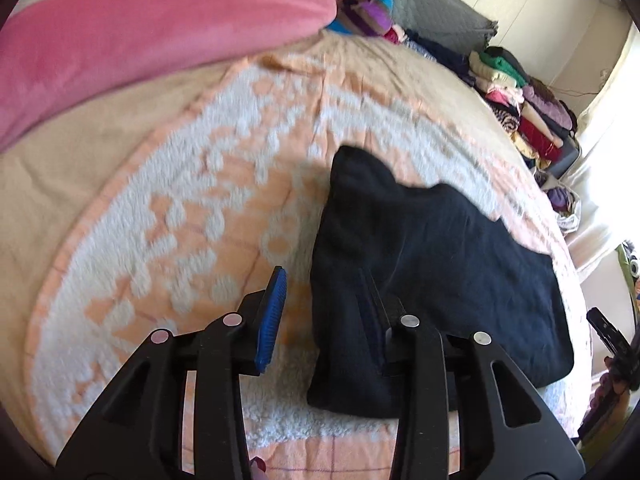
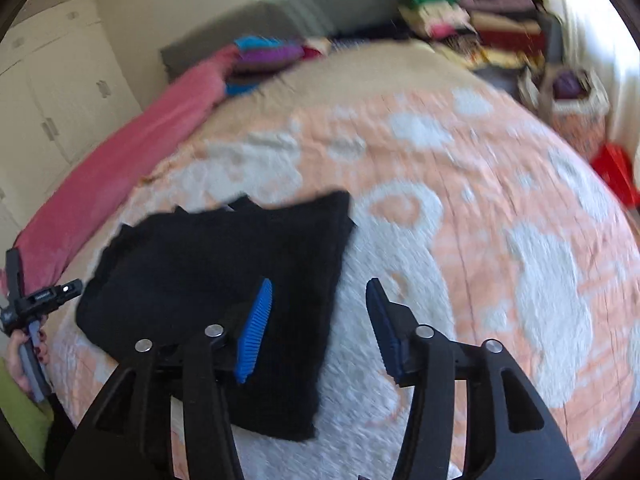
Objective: Fold small clothes
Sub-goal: 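Press and smooth the folded shirt flat with both open grippers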
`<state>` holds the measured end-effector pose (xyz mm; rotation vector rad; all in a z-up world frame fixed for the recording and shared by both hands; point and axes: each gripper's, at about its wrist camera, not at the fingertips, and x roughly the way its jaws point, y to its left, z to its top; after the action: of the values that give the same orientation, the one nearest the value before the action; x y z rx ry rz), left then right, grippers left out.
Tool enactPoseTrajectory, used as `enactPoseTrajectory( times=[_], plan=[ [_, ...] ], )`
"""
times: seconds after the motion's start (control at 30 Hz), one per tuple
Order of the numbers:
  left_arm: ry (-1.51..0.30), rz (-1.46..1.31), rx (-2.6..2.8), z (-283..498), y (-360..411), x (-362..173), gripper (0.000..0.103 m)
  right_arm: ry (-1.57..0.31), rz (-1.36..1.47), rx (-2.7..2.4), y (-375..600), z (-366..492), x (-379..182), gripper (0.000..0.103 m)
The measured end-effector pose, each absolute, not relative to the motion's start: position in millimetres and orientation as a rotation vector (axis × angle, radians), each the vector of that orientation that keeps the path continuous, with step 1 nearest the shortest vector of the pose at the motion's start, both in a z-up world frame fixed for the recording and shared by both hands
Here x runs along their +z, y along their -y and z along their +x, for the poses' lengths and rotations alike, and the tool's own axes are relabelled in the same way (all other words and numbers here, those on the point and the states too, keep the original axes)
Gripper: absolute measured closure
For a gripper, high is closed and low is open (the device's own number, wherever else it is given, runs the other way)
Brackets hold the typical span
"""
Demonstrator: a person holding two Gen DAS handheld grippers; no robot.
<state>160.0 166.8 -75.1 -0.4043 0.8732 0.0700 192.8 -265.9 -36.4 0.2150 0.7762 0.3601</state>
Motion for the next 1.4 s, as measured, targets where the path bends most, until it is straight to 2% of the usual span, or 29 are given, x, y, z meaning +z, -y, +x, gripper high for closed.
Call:
enactPoseTrajectory(
  times=[0.1, 0.27, 0.5, 0.57, 0.6, 0.67, 0.7, 0.73, 0.83, 0.97, 1.07, 1.17, 1.23, 1.4],
  plan=[
    [-0.863, -0.403, 0.077, 179.3, -168.2, -64.7, 0.075, -0.789, 0.228, 0.517, 232.8, 191.8, -45.8, 0.054],
    [-0.876, -0.306, 0.090, 223.2, -159.9, -54.0, 0.075, -0.863, 0.088, 0.578, 188.7, 194.1, -68.4, 0.054],
    [-1.001, -0.191, 0.077, 284.4, -143.3, -75.6, 0.075, -0.915, 0.027, 0.568, 178.5, 202.3, -91.3, 0.056],
    [-1.002, -0.179, 0.087, 291.7, -140.3, -80.7, 0.070, -0.915, 0.039, 0.569, 182.5, 202.2, -93.2, 0.056],
    [-1.007, -0.179, 0.079, 294.3, -138.7, -83.8, 0.062, -0.913, 0.040, 0.565, 184.2, 202.3, -93.9, 0.056],
    [-1.035, -0.145, 0.090, 299.1, -132.1, -92.3, 0.060, -0.920, 0.046, 0.564, 186.6, 202.7, -95.7, 0.056],
    [-1.037, -0.112, 0.097, 299.9, -127.9, -95.1, 0.071, -0.921, 0.048, 0.563, 187.9, 202.1, -94.9, 0.056],
    [-1.037, -0.087, 0.100, 300.1, -124.9, -96.2, 0.087, -0.921, 0.050, 0.562, 187.5, 203.2, -95.1, 0.056],
    [-1.007, -0.022, 0.101, 297.6, -117.7, -91.6, 0.097, -0.923, 0.054, 0.562, 188.3, 203.9, -95.2, 0.056],
    [-0.912, -0.152, 0.114, 293.9, -137.9, -73.0, 0.098, -0.925, 0.058, 0.562, 189.1, 205.1, -96.0, 0.056],
    [-0.919, -0.201, 0.139, 298.2, -146.8, -76.2, 0.098, -0.926, 0.054, 0.562, 189.1, 205.2, -96.6, 0.056],
    [-0.986, -0.192, 0.176, 305.1, -150.1, -95.2, 0.093, -0.926, 0.050, 0.562, 188.5, 205.2, -97.0, 0.056],
    [-1.001, -0.224, 0.185, 306.3, -156.8, -103.8, 0.087, -0.925, 0.049, 0.562, 188.6, 205.4, -96.7, 0.056],
    [-0.907, -0.218, 0.191, 283.6, -158.8, -81.8, 0.087, -0.928, 0.060, 0.561, 189.4, 204.5, -92.2, 0.056]
  ],
)
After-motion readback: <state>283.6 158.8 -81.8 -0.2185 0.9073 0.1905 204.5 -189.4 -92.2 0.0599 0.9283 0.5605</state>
